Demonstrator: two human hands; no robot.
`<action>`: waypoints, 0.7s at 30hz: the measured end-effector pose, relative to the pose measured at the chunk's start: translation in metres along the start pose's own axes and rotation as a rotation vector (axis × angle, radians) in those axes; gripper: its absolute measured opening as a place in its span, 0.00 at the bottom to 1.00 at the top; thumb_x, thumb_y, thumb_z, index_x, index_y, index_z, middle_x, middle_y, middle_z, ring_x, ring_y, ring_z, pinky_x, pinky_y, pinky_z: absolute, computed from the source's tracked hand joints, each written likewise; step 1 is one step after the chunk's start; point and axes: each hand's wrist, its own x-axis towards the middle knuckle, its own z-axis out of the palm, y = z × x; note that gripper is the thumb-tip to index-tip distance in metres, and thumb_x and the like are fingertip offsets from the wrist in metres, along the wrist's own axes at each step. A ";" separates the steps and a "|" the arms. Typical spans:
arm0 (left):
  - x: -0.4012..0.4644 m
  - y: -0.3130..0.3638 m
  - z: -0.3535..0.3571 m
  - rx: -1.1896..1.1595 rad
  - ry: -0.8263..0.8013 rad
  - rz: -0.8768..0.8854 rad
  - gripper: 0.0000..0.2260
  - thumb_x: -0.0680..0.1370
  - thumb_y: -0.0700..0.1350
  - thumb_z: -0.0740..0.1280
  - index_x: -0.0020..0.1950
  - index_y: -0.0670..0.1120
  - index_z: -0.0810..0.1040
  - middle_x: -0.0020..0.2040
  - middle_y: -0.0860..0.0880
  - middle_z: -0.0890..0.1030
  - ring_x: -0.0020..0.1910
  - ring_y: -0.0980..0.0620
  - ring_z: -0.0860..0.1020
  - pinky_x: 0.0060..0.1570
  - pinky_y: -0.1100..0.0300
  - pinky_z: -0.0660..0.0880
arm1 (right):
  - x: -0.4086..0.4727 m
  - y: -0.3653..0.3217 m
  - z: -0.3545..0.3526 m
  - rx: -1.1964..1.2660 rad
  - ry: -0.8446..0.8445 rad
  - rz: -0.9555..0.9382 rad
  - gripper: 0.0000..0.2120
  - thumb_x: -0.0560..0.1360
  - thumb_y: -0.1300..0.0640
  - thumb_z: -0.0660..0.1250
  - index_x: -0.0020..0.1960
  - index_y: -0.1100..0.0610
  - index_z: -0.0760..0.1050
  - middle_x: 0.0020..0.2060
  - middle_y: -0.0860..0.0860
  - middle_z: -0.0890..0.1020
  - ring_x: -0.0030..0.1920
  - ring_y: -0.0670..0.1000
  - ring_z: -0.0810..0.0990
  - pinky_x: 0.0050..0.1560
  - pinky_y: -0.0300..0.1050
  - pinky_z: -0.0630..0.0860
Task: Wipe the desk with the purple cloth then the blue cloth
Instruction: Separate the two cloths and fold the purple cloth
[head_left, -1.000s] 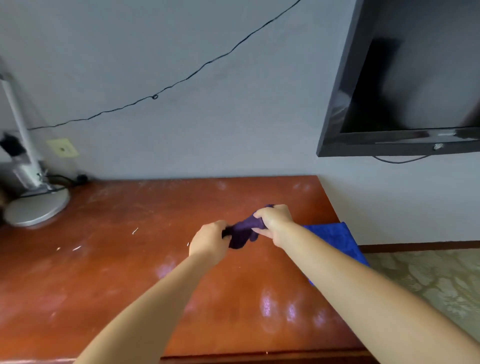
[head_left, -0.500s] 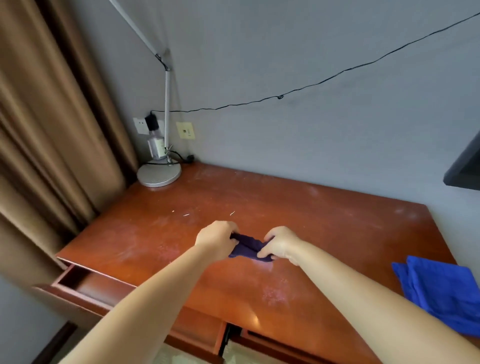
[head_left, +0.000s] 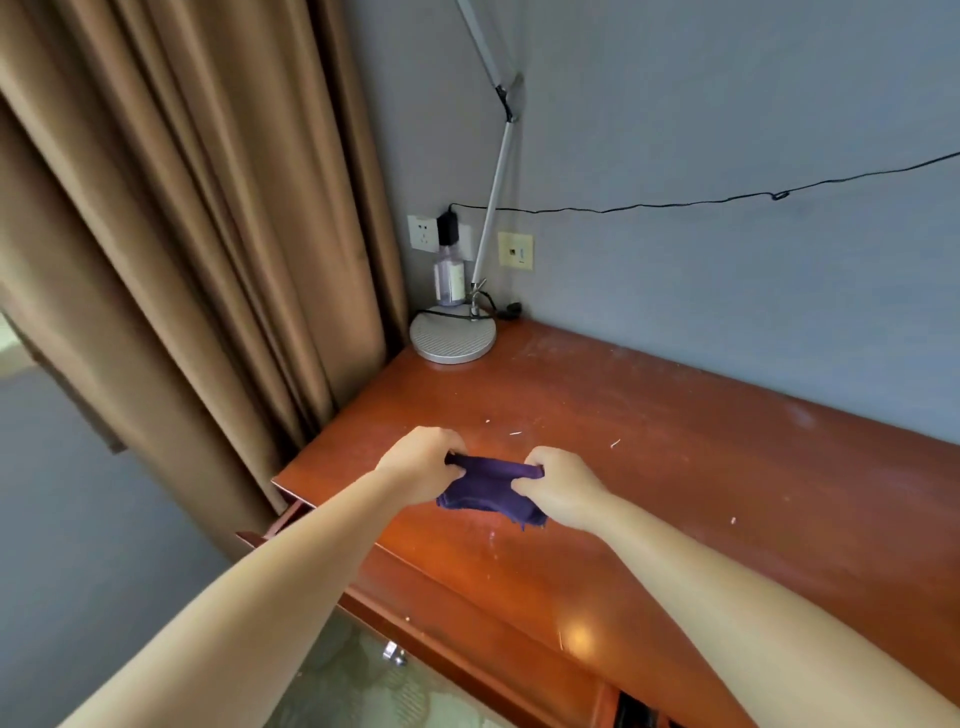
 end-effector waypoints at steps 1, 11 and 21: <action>0.001 -0.009 -0.003 -0.008 0.001 -0.003 0.10 0.78 0.41 0.64 0.58 0.46 0.80 0.55 0.48 0.80 0.53 0.49 0.76 0.50 0.58 0.73 | 0.004 -0.007 0.004 0.002 -0.005 -0.013 0.05 0.74 0.55 0.63 0.40 0.51 0.69 0.38 0.52 0.79 0.38 0.54 0.78 0.36 0.44 0.72; 0.030 -0.072 -0.021 0.020 0.007 -0.081 0.10 0.76 0.42 0.68 0.56 0.45 0.80 0.54 0.49 0.81 0.53 0.49 0.76 0.49 0.62 0.68 | 0.066 -0.045 0.017 -0.044 -0.062 -0.156 0.04 0.76 0.55 0.63 0.43 0.52 0.72 0.40 0.50 0.78 0.41 0.54 0.77 0.34 0.41 0.69; 0.074 -0.115 -0.039 0.066 0.004 -0.193 0.13 0.72 0.35 0.64 0.52 0.47 0.81 0.50 0.49 0.81 0.51 0.48 0.77 0.49 0.56 0.75 | 0.133 -0.068 0.033 -0.006 -0.115 -0.192 0.01 0.78 0.54 0.63 0.49 0.51 0.72 0.47 0.51 0.80 0.47 0.55 0.79 0.47 0.47 0.77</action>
